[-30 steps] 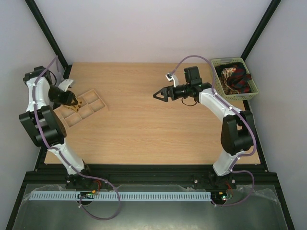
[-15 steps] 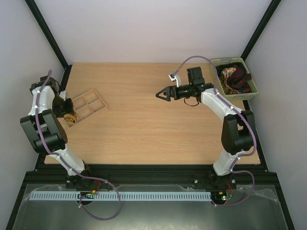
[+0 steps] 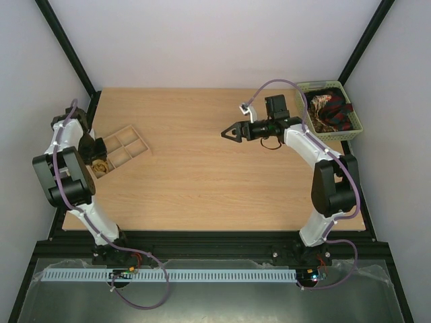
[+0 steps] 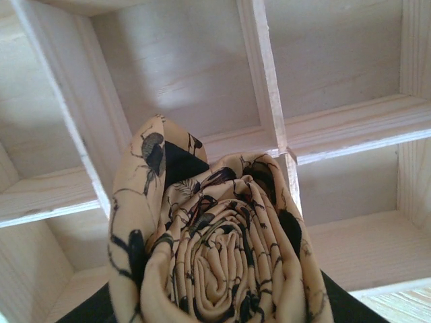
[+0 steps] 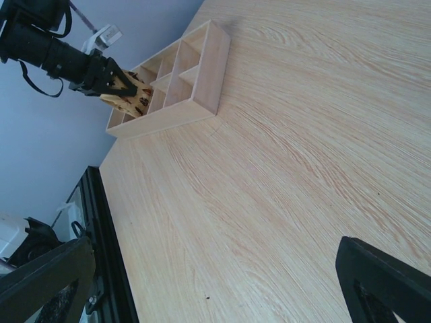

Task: Roll the ties
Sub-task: Place the tie in the storage box.

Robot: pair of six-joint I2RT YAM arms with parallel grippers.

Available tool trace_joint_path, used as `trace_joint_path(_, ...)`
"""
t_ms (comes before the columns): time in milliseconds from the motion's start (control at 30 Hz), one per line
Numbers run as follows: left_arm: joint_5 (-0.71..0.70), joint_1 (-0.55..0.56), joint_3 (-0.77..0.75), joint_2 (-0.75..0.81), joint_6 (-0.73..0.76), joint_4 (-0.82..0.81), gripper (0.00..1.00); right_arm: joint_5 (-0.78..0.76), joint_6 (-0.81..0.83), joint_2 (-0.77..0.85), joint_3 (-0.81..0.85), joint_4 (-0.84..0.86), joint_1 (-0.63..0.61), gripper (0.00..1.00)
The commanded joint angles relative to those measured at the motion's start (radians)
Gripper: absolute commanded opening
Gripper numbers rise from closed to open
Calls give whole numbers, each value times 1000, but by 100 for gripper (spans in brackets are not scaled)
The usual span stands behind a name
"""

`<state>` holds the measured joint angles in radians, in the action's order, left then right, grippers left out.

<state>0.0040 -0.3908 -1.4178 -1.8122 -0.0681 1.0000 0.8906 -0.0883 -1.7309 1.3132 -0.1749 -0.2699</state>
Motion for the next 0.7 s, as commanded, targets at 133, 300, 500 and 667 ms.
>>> trace_joint_path(133,-2,10,12,-65,-48,-11,2,20,26,-10,-19,-68,13,99)
trace_joint_path(300,-7,10,15,-91,-56,-16,2,21,32,-24,-9,-75,16,99)
trace_joint_path(500,-18,10,54,-95,-67,-16,2,23,31,-47,11,-82,18,99)
trace_joint_path(667,-19,10,80,-101,-77,-24,2,25,36,-61,28,-98,20,99)
